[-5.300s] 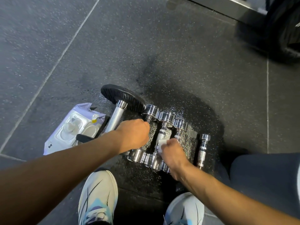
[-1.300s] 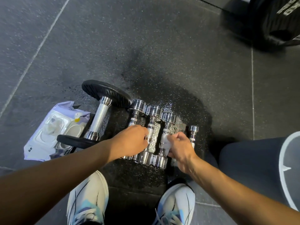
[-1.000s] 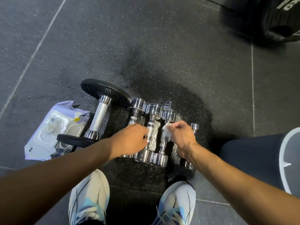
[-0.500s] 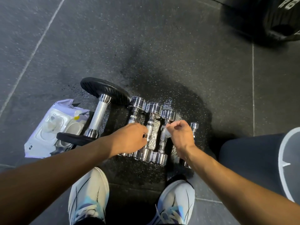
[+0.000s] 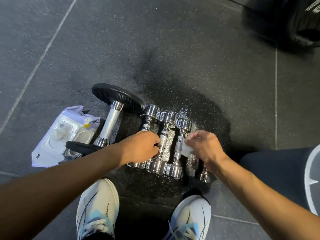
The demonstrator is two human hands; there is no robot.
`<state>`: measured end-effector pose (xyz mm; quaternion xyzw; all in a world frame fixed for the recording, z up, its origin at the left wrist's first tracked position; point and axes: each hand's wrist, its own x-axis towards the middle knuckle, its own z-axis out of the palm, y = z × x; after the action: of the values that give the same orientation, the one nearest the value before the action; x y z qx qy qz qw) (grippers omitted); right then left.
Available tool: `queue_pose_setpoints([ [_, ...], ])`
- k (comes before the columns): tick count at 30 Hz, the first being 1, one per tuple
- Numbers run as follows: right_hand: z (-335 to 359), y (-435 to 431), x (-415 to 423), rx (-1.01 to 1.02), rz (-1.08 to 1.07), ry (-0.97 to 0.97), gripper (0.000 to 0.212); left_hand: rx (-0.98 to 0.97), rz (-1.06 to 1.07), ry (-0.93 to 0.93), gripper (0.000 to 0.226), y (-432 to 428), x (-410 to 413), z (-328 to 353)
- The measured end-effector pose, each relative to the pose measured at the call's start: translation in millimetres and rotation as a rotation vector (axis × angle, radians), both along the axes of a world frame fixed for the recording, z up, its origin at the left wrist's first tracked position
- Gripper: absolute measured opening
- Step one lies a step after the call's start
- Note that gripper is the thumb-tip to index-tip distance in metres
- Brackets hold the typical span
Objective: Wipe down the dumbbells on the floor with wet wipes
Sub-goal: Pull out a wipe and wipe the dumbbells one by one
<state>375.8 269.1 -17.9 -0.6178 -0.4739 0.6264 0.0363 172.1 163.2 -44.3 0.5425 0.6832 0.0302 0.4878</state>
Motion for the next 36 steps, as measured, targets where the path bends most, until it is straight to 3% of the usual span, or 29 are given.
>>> queue_pose_setpoints([
  [5, 12, -6, -47, 0.196, 0.144, 0.030, 0.009, 0.065, 0.107, 0.222, 0.020, 17, -31, 7],
  [9, 2, -24, -85, 0.205, 0.234, -0.004, 0.014, -0.061, 0.056, 0.322, 0.026, 22, -49, 8],
  [13, -15, -38, -104, 0.217, 0.216, -0.077, 0.023, -0.102, 0.017, 0.330, 0.032, 19, -45, 5],
  [15, -19, -45, -107, 0.157, 0.215, -0.095, 0.018, -0.119, 0.018, 0.298, 0.028, 19, -43, 7],
  [20, -33, -70, -105, 0.076, 0.460, -0.273, 0.018, -0.089, 0.082, 0.252, 0.019, 22, -49, 8],
  [24, -25, -48, -116, -0.142, 0.172, -0.159, 0.038, -0.119, 0.084, 0.241, 0.017, 22, -52, 8],
  [27, -21, -33, -128, -0.060, 0.004, -0.106, 0.033, -0.172, 0.055, 0.235, 0.015, 21, -49, 15],
  [32, -22, -68, -116, 0.055, 0.318, -0.251, 0.028, -0.171, 0.037, 0.231, 0.018, 17, -48, 16],
  [36, -22, -56, -124, -0.058, 0.162, -0.209, 0.036, -0.189, 0.019, 0.247, 0.016, 19, -47, 18],
])
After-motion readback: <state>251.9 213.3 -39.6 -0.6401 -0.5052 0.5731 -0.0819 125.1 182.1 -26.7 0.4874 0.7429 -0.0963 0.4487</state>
